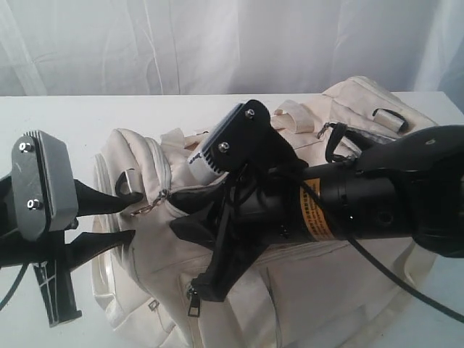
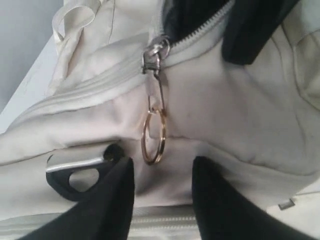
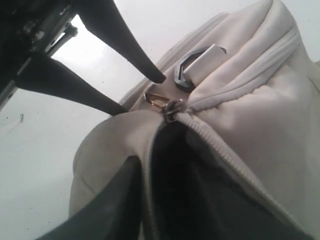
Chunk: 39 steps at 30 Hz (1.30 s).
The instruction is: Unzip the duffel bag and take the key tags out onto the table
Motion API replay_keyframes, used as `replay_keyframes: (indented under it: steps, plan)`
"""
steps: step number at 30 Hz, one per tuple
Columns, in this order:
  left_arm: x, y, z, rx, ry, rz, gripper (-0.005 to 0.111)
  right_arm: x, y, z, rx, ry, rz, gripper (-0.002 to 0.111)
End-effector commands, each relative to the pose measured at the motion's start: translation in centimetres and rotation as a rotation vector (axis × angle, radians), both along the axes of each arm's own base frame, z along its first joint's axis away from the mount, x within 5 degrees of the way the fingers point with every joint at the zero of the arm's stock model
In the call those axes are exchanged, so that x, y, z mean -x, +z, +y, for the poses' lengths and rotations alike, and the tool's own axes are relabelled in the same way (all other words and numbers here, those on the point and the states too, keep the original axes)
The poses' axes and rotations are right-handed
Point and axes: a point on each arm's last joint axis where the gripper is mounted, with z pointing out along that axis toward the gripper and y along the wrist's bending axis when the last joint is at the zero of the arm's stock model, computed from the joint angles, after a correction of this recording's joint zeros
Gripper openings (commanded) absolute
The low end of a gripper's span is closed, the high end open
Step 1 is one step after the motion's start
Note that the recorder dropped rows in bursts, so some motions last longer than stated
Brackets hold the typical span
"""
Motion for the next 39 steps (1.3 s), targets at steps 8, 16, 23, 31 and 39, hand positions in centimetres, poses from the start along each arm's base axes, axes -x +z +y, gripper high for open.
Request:
replay_keyframes:
  steps: [8, 16, 23, 31, 39]
  plan:
    - [-0.2, 1.5, -0.6, 0.076, -0.04, -0.043, 0.043, -0.1, 0.0, 0.1, 0.004, 0.0, -0.009, 0.004]
    - [-0.7, 1.5, -0.4, 0.054, 0.01, -0.048, 0.043, 0.1, 0.1, 0.1, -0.002, 0.019, 0.0, 0.004]
    - [-1.1, 0.7, -0.7, 0.05, 0.0, -0.004, 0.032, 0.2, 0.1, 0.1, -0.004, 0.022, 0.004, 0.004]
    - [-1.1, 0.8, -1.0, 0.091, -0.018, 0.006, 0.024, 0.2, 0.1, 0.1, -0.004, 0.022, 0.004, 0.004]
    - [-1.3, 1.0, -1.0, 0.132, 0.014, 0.021, 0.008, 0.2, 0.1, 0.1, -0.009, 0.01, 0.026, 0.004]
